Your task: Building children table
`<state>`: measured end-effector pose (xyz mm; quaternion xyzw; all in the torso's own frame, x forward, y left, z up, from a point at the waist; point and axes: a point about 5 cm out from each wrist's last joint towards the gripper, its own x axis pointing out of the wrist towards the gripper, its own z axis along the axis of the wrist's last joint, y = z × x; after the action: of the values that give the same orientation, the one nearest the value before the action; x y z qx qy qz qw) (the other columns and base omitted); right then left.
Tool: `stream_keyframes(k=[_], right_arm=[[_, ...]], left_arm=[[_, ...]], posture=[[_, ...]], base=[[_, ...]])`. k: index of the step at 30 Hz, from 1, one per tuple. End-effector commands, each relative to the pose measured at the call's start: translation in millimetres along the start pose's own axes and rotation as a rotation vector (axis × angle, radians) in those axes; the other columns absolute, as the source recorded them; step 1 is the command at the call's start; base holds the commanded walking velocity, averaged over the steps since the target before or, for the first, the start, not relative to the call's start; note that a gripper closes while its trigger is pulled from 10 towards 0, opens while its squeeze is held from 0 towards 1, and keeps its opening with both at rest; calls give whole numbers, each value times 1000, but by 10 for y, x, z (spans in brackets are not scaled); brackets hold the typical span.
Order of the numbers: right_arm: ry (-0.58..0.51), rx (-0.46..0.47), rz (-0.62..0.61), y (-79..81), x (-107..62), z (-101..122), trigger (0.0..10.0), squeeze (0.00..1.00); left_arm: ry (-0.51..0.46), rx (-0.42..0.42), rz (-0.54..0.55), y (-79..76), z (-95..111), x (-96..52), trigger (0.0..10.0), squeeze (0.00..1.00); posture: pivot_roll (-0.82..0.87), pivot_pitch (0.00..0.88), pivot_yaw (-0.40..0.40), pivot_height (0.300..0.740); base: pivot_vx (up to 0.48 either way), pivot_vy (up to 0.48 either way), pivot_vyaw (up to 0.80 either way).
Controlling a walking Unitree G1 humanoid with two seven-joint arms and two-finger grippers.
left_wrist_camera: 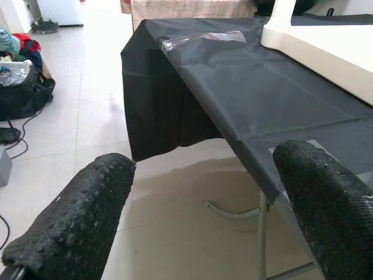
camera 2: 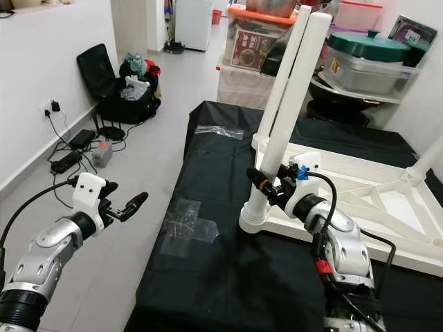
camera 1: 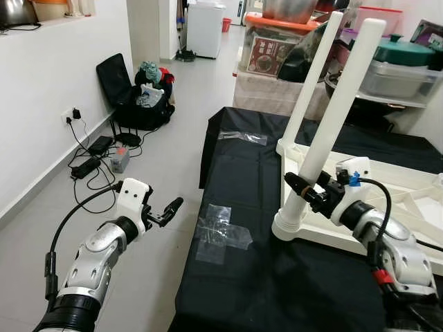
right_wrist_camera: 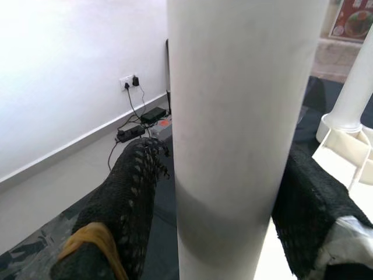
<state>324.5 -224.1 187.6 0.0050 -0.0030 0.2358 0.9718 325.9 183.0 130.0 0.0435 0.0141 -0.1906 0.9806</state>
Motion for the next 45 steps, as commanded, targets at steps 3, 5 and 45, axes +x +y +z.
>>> stream_keyframes(k=[3, 5, 45], right_arm=[[8, 22, 105, 136, 111, -65, 10000, 0], [7, 23, 113, 137, 113, -65, 10000, 0], [-134, 40, -571, 310, -64, 16, 10000, 0]], left_arm=[[-6, 18, -8, -14, 24, 9, 10000, 0], [-6, 18, -7, -12, 24, 9, 10000, 0], [14, 15, -23, -12, -15, 28, 10000, 0]], posture=[[89, 0, -131, 740], [89, 0, -131, 740], [46, 0, -105, 740]], base=[[0, 0, 0], [0, 0, 0], [0, 0, 0]])
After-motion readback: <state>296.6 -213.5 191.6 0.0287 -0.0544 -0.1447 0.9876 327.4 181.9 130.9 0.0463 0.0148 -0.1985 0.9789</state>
